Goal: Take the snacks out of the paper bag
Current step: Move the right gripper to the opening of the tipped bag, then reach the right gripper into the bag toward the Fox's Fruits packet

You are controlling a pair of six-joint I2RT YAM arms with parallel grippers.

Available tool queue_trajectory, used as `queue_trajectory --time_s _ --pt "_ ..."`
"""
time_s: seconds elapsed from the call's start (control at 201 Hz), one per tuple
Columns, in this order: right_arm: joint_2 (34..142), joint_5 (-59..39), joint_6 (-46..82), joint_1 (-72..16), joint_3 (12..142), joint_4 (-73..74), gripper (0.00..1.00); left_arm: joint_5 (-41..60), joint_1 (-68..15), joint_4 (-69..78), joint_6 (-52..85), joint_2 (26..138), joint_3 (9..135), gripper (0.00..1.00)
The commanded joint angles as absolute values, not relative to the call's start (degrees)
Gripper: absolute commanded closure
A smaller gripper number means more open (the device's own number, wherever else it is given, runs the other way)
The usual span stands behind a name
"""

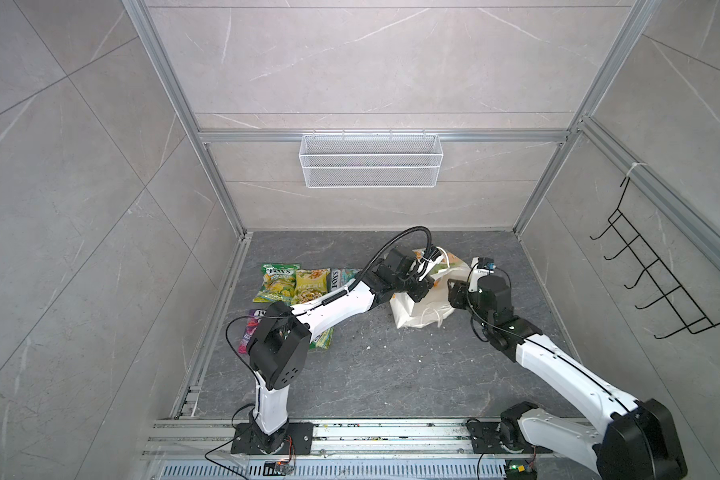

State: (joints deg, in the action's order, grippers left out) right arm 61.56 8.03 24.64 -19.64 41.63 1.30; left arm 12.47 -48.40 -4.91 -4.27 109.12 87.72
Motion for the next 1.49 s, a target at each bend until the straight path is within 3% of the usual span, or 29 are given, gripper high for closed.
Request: queue_trajectory --time_s 0.0,0.214,0.363,0.567,0.971,1.12,1.304,1.488 --pt "57.48 2.58 28.94 -18.05 44.56 -6.98 0.53 14.04 -48.60 -4.63 -4.05 110.24 90.56 1.00" --pt "59.14 -7.12 42.24 -19.52 43.04 2.21 0.75 14.57 -48.62 -3.36 -1.78 111.03 90.54 1.00" --pt "62.83 1.49 44.44 -26.05 38.96 7.85 0.81 12.51 -48.55 -3.64 -3.12 109.80 91.52 1.00" --pt "75.46 5.85 47.22 -27.80 35.13 18.45 0.83 12.11 -48.57 -4.24 -4.73 108.56 92.69 1.00" --pt "89.54 12.76 42.65 -26.71 32.71 30.40 0.81 9.69 -48.78 -7.22 -10.52 106.35 89.66 1.00" --pt "96.44 6.86 40.63 -22.12 32.40 39.85 0.78 10.19 -48.78 -4.95 -7.60 107.46 88.17 1.00" --pt "101.01 -2.30 39.69 -20.55 35.99 46.00 0.67 10.63 -49.59 -4.52 -8.22 108.49 89.76 1.00" --pt "104.15 -4.46 46.91 -20.58 40.13 46.30 0.63 10.72 -50.19 -4.48 -8.71 109.84 91.82 1.00"
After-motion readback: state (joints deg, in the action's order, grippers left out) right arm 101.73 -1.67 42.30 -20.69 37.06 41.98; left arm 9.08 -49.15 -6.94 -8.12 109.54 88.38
